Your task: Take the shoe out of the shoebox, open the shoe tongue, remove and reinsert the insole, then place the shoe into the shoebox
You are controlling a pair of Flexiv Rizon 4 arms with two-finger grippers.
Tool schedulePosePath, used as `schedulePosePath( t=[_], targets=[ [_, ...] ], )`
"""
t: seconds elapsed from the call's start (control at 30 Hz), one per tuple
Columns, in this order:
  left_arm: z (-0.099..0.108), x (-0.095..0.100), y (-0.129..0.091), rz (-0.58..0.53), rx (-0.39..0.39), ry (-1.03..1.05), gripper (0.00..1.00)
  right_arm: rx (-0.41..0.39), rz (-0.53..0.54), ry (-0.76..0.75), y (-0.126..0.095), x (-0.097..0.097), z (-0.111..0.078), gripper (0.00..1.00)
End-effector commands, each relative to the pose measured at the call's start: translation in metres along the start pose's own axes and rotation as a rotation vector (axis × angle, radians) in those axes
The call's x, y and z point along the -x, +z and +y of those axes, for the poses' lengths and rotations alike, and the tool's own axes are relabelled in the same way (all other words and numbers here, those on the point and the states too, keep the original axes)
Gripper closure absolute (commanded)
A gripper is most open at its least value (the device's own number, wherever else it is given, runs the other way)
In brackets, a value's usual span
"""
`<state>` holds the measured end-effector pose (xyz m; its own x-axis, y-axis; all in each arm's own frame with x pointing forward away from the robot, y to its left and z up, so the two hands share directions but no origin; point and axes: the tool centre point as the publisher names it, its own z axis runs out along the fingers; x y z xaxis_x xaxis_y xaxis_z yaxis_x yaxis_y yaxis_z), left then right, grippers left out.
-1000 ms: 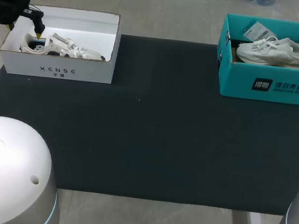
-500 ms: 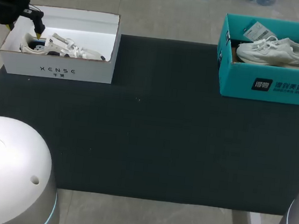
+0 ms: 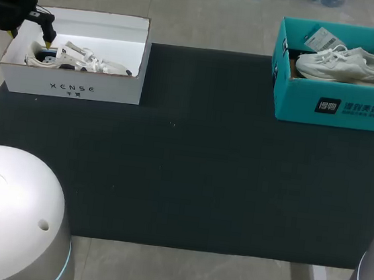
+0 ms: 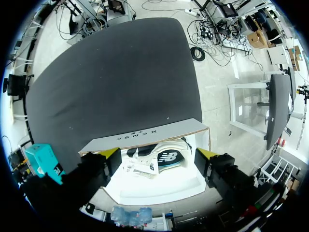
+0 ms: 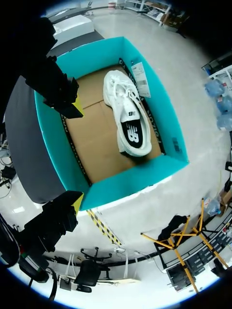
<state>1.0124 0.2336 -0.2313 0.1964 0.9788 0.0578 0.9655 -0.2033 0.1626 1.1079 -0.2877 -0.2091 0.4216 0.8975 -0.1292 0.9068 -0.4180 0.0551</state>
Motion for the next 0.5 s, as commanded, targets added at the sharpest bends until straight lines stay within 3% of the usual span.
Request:
schedulePosePath(
  t=[0.03, 0.23, 0.5],
  targets=[
    [-0.001, 0.000, 0.000, 0.001, 0.003, 0.000, 0.00, -0.020, -0.002, -0.001, 0.000, -0.001, 0.004, 0.00],
    [-0.001, 0.000, 0.000, 0.001, 0.003, 0.000, 0.00, -0.050, 0.025, 0.010, 0.037, 0.001, 0.038, 0.00],
    [-0.001, 0.000, 0.000, 0.001, 0.003, 0.000, 0.00, -0.022, 0.027, 0.013, 0.047, -0.003, 0.062, 0.00]
  ],
)
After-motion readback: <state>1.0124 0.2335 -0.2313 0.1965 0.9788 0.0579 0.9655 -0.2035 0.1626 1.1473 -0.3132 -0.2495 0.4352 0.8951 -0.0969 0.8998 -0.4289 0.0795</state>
